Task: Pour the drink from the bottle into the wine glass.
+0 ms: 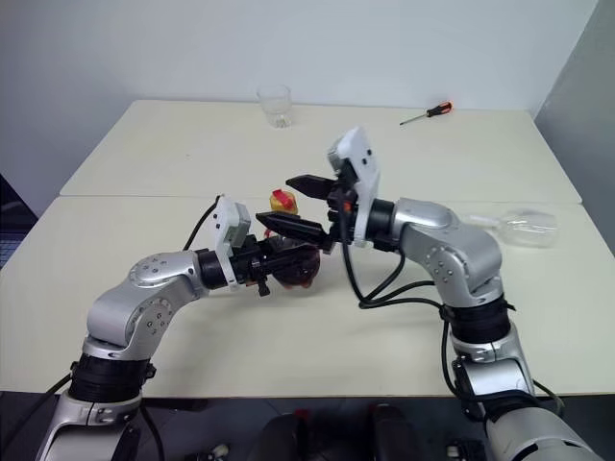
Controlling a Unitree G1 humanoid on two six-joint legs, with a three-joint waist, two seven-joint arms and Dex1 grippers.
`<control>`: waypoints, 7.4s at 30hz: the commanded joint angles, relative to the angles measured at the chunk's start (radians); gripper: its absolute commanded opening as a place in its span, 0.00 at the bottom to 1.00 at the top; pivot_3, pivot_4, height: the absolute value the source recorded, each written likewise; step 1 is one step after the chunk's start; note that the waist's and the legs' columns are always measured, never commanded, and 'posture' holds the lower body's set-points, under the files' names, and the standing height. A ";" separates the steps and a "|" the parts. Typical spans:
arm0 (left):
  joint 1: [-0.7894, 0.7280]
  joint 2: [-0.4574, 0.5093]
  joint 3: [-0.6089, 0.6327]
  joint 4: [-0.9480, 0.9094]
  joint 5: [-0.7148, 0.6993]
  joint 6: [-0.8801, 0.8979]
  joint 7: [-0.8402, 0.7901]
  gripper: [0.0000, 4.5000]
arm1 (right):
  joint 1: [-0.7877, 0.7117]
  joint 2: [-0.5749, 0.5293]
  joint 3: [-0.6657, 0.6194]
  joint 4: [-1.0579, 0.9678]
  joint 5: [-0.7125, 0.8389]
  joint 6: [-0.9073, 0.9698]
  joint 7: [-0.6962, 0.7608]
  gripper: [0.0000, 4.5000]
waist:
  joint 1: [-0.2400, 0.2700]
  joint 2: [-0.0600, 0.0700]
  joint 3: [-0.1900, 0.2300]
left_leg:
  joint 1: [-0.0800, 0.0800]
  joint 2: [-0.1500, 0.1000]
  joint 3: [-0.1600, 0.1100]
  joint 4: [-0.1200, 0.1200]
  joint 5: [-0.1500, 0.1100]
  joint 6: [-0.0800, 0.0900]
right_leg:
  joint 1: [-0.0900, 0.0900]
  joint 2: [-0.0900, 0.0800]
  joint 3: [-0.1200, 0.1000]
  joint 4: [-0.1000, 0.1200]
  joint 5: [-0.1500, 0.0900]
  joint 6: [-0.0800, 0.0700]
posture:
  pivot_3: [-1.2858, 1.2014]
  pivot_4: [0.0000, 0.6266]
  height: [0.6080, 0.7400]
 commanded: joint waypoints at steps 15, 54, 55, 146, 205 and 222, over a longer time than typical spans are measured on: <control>-0.025 -0.001 0.010 -0.020 -0.002 -0.032 -0.032 0.23 | -0.050 0.028 -0.011 0.046 -0.067 -0.070 -0.046 0.97 | 0.000 0.000 0.000 | 0.000 0.000 0.000 0.000 0.000 0.000 | 0.000 0.000 0.000 0.000 0.000 0.000 | 0.52 0.24 1.00; -0.041 -0.005 0.015 -0.004 0.008 -0.043 -0.050 0.23 | 0.027 -0.073 -0.055 -0.029 0.065 -0.005 0.039 0.97 | 0.000 0.000 0.000 | 0.000 0.000 0.000 0.000 0.000 0.000 | 0.000 0.000 0.000 0.000 0.000 0.000 | 0.52 0.24 1.00; -0.040 -0.003 0.015 -0.005 0.007 -0.043 -0.051 0.23 | 0.018 -0.061 -0.052 -0.020 0.058 -0.011 0.031 0.97 | 0.000 0.000 0.000 | 0.000 0.000 0.000 0.000 0.000 0.000 | 0.000 0.000 0.000 0.000 0.000 0.000 | 0.52 0.24 1.00; -0.065 -0.027 -0.011 0.022 0.032 -0.072 -0.067 0.22 | -0.108 -0.010 -0.107 0.106 0.139 0.010 0.057 0.26 | 0.000 0.000 0.000 | 0.000 0.000 0.000 0.000 0.000 0.000 | 0.000 0.001 0.000 0.000 0.000 0.000 | 0.52 0.24 1.00; -0.065 -0.035 -0.024 0.020 0.029 -0.073 -0.075 0.22 | -0.036 -0.054 -0.034 0.058 0.035 -0.073 0.096 0.69 | 0.000 0.000 0.000 | 0.000 0.000 0.001 0.000 0.000 0.000 | 0.000 0.000 0.000 0.000 0.000 0.000 | 0.52 0.24 1.00; -0.069 -0.037 -0.026 0.023 0.027 -0.072 -0.078 0.22 | 0.001 -0.134 -0.077 0.047 0.045 -0.053 0.103 0.69 | 0.000 0.000 0.000 | 0.000 0.000 0.001 0.000 0.000 0.000 | 0.000 0.000 0.000 0.000 0.000 0.000 | 0.52 0.24 1.00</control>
